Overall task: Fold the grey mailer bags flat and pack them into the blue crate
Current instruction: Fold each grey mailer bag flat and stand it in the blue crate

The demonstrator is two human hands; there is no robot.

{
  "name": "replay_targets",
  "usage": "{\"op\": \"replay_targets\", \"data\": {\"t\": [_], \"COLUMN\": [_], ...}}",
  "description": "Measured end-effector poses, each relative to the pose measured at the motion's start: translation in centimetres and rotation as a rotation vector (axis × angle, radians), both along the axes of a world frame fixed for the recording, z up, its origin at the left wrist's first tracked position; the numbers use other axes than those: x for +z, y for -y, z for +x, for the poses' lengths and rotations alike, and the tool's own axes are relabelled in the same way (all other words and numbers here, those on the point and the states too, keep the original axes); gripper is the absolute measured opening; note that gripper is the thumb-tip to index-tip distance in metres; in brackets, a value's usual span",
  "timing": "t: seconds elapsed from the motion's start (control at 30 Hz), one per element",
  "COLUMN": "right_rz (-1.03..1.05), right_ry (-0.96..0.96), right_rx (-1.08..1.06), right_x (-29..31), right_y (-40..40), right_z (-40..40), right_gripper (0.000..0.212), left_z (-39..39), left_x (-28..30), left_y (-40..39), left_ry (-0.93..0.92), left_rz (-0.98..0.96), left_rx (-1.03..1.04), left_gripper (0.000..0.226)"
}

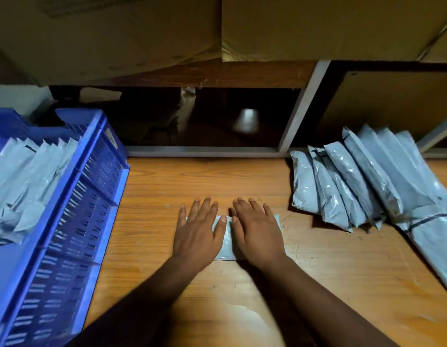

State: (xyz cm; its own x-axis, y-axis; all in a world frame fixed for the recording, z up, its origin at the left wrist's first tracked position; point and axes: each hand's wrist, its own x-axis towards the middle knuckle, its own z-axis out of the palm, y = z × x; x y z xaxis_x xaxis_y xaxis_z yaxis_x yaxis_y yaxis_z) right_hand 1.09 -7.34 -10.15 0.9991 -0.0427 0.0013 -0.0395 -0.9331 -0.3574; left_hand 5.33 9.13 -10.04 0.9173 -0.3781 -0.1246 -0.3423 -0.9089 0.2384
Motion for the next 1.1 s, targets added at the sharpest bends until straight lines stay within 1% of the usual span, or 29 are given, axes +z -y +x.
{"op": "replay_targets", "data": {"t": [0.03,0.1,0.17,0.27,0.4,0.5,0.6,0.73,0.87,0.93,1.0,1.1], "right_rz": [-0.071,-0.133,-0.134,-0.143,-0.171,-0.171,-0.167,-0.159,-0.098,-0.052,-0.025,-0.019], "right_ry": [0.025,0.012,0.005,0.028,0.019,0.003,-0.014,-0.049,-0.003,0.011,0.025,-0.008], "right_rx": [-0.002,-0.02,-0.026,-0.029,-0.046,-0.053,-0.059,-0.048,-0.036,-0.053,-0.093,-0.086], "right_x": [-0.3,-1.1,-2.0,-2.9,-3.2,-3.6,-3.8,-3.4,-3.1,-3.1,-3.4,-3.2], "right_y": [0.5,1.1,0.9,0.7,0.6,0.5,0.6,0.5,1.7,2.7,3.0,3.0], "right_z": [-0.3,-0.7,-0.9,-0.8,-0.9,-0.5,-0.3,-0.3,-1.6,-2.6,-3.0,-3.0], "right_gripper": [0.052,0.051,0.053,0.052,0.052,0.054,0.058,0.057,0.055,0.057,0.057,0.059], "left_z": [0.1,0.0,-0.1,-0.1,-0.4,-0.3,-0.2,-0.2,0.0,-0.1,-0.1,0.0], "left_x": [0.3,0.2,-0.7,-2.2,-3.4,-4.0,-4.3,-4.1,-3.1,-3.0,-3.3,-3.5], "left_y": [0.4,1.5,2.5,2.6,2.5,2.7,3.0,2.9,1.4,-0.3,-1.4,-1.7], "left_ry": [0.019,0.027,0.026,0.059,0.208,0.275,0.289,0.214,0.086,0.086,0.093,0.06], "left_rz": [-0.006,-0.032,0.014,0.091,0.019,-0.072,-0.087,-0.057,-0.12,-0.11,-0.08,-0.101], "left_rx": [-0.023,-0.088,-0.156,-0.171,-0.175,-0.164,-0.135,-0.137,-0.088,-0.065,-0.077,-0.087], "left_gripper": [0.087,0.084,0.081,0.071,0.055,0.051,0.048,0.052,0.068,0.075,0.076,0.08]}}
